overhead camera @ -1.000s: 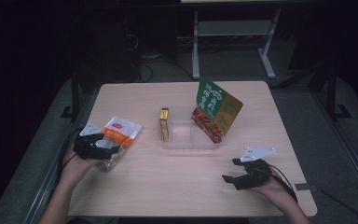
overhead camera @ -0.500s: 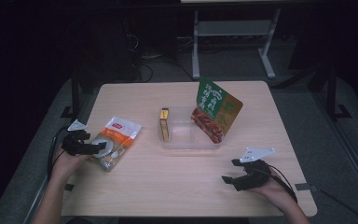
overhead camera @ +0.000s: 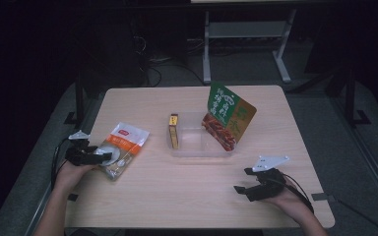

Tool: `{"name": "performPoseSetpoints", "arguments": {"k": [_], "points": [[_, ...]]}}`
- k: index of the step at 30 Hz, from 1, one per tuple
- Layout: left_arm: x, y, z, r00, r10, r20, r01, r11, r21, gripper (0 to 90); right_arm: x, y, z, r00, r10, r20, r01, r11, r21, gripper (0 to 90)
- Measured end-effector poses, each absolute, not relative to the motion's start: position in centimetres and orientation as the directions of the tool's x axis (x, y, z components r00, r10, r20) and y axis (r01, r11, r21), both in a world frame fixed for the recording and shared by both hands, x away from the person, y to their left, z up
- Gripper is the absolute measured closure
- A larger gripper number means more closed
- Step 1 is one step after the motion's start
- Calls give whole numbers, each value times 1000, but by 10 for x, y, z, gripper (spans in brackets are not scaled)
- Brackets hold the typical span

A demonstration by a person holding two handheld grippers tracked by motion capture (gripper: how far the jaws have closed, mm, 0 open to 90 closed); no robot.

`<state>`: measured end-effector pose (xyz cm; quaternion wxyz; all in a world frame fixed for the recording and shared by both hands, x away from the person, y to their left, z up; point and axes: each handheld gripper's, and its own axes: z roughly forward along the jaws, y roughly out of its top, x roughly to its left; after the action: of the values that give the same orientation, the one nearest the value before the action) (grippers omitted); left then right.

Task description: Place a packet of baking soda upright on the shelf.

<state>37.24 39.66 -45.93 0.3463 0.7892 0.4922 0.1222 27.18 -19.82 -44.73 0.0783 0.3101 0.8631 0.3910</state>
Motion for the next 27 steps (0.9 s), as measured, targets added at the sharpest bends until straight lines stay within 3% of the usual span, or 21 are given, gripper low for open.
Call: {"name": "performPoseSetpoints", "arguments": {"k": [13, 19, 22, 27], "points": [[373, 401, -460, 491, 849, -195, 705, -256, 661, 373, 272, -196, -447, -799, 593, 99, 469, 511, 720, 237], [372, 402, -459, 511, 836, -199, 698, -268, 664, 554, 272, -196, -447, -797, 596, 101, 473, 510, 719, 239], [371, 402, -458, 513, 837, -190, 692, -273, 668, 703, 272, -196, -447, -798, 595, 101, 472, 512, 718, 240], [369, 402, -455, 539, 825, -170, 673, -301, 676, 825, 272, -195, -447, -798, 594, 97, 472, 518, 713, 240]]}}
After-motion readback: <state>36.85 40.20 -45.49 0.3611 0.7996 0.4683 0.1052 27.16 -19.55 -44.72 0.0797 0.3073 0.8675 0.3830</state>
